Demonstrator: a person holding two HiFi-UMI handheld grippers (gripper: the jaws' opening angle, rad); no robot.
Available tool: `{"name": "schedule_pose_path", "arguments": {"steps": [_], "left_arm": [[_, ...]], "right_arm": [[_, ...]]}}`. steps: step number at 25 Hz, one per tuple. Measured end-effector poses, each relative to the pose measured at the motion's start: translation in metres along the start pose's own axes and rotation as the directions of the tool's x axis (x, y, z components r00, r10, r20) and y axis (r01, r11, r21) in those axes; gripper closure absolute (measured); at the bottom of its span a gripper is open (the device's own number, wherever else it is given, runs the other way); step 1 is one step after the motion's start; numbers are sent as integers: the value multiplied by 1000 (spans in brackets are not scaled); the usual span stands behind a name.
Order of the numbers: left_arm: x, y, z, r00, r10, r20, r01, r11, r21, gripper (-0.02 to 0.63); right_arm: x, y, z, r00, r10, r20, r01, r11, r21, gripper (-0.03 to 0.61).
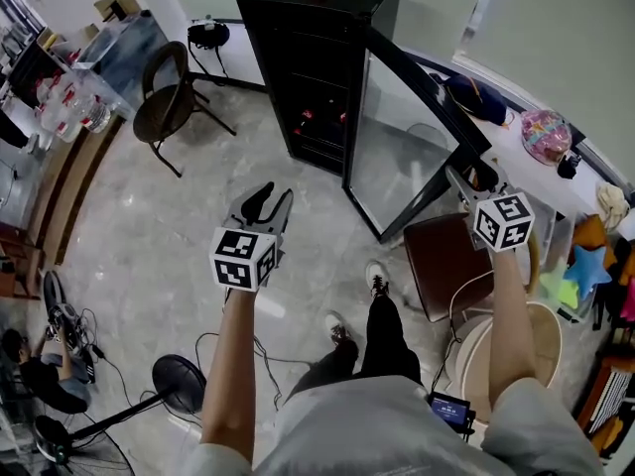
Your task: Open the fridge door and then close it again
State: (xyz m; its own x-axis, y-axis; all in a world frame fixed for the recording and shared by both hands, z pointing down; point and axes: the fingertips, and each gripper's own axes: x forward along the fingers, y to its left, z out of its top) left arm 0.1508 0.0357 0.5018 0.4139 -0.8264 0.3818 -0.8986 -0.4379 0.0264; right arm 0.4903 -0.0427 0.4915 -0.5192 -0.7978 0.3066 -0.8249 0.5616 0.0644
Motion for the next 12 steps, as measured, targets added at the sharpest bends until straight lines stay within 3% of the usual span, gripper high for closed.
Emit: {"name": "schedule_pose_path", "arguments": {"steps": [12], "left_arm": [[13, -1, -12, 1000, -16, 2, 16, 999, -43, 480]], "right_arm": [[2, 32, 1, 999, 39, 12, -40, 999, 35, 371]]}}
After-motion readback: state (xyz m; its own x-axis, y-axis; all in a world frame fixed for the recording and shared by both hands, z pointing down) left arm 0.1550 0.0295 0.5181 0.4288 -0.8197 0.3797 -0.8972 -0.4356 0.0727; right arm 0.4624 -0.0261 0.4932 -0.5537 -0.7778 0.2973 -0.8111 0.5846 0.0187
